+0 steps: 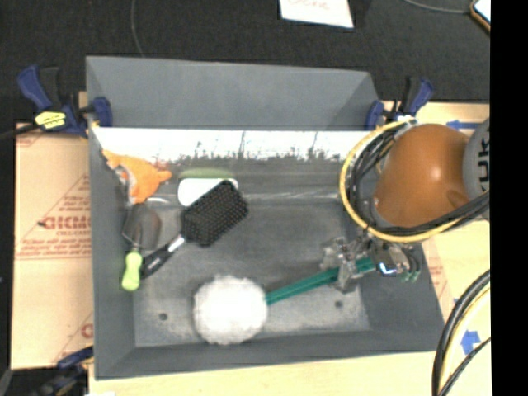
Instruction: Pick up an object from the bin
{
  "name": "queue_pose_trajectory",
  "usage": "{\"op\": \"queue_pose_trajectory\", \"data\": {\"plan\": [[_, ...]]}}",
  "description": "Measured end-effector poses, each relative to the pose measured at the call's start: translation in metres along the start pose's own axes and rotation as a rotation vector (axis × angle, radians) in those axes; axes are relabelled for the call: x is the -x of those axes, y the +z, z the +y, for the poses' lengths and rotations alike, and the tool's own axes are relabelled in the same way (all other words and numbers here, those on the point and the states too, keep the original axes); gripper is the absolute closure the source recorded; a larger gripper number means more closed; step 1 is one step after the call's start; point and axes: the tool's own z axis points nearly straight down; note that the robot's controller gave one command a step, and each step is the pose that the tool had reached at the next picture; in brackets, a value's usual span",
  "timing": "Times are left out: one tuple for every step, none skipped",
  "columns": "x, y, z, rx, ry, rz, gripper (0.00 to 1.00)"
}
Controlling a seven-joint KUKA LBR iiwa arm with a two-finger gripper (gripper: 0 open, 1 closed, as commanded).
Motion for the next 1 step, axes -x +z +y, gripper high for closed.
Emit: {"op": "queue_pose_trajectory", "data": {"plan": [[0.0007,-0.0695,-0.0008,-0.003,0.002,-0.008,1.00]]}}
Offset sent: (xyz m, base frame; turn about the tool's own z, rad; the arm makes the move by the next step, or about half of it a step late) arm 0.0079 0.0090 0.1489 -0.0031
